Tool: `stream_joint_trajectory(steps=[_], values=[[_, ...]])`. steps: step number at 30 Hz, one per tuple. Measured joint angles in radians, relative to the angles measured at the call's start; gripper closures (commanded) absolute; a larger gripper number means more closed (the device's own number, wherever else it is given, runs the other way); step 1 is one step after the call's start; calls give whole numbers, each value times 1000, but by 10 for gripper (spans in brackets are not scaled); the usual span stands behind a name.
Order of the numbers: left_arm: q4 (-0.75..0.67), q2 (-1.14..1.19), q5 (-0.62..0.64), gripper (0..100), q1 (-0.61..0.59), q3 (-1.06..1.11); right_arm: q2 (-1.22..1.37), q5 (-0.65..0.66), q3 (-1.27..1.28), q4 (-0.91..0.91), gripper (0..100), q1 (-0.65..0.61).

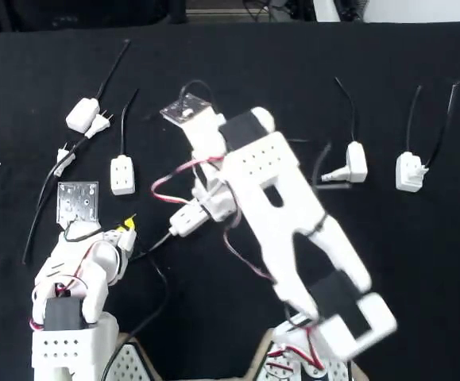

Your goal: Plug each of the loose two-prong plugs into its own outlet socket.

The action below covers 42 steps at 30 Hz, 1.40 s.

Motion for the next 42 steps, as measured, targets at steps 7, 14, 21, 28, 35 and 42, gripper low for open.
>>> stream_joint_trajectory(steps=[7,14,21,28,35,42], values=[[29,72,0,787,28,-71,-229,18,301,-138,988,71],[-35,381,0,787,150,-192,-425,23,519,-230,988,160],[-157,793,-40,787,250,-414,-522,83,531,-235,988,270],[-333,1252,-84,787,253,-605,-523,157,531,-226,988,423],[-342,1556,-83,787,285,-798,-523,170,551,-219,988,456],[-285,1583,-81,788,405,-822,-525,195,583,-219,988,456]])
